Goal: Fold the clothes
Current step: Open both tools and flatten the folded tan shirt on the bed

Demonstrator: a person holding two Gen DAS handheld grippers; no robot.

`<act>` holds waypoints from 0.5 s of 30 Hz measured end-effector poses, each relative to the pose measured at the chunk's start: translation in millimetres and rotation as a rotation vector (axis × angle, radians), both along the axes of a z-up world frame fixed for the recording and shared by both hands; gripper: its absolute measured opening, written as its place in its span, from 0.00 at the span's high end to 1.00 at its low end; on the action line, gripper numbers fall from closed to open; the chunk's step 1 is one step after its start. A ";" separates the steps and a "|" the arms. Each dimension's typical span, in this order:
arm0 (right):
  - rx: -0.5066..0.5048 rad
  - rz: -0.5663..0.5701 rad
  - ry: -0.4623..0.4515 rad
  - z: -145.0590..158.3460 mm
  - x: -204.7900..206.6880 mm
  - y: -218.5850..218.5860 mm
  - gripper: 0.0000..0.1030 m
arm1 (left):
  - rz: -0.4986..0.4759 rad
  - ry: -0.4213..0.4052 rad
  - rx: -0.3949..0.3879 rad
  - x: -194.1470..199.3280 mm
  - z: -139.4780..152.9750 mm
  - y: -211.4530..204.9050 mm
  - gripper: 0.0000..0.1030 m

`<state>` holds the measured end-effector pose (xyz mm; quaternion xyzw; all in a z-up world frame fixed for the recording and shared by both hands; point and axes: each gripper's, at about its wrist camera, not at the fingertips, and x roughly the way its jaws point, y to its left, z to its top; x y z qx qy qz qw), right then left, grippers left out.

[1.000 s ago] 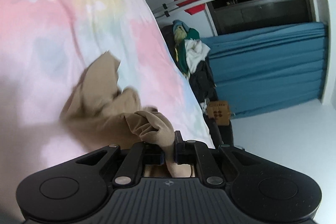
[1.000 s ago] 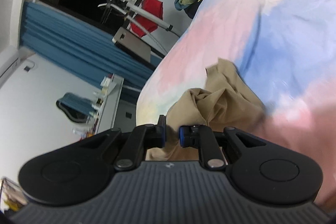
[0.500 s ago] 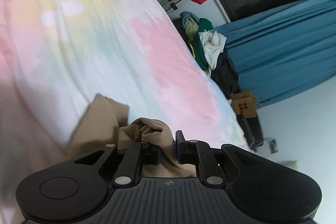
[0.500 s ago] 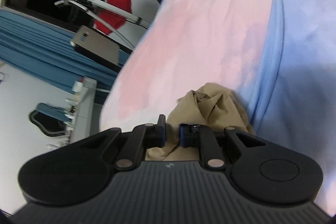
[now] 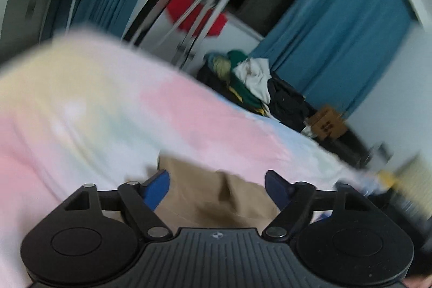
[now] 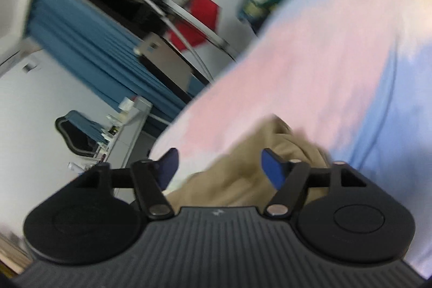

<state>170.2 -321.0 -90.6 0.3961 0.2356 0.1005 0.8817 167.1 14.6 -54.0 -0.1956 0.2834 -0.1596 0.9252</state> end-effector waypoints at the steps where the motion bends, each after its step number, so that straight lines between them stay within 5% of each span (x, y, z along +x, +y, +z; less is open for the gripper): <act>1: -0.031 0.010 -0.030 5.4 -3.6 1.1 0.27 | -0.009 -0.015 0.041 -2.9 1.1 -4.5 0.22; 4: -0.211 0.005 -0.046 7.8 -3.2 9.4 0.29 | -0.039 -0.010 0.121 -4.3 -4.8 -16.8 0.22; 8: -0.451 0.003 -0.015 -5.6 5.2 26.3 0.59 | -0.062 0.023 0.211 1.1 -22.0 -33.8 0.23; 15: -0.503 0.076 0.085 -45.9 22.3 38.5 0.67 | -0.053 0.036 0.276 4.0 -44.3 -35.5 0.21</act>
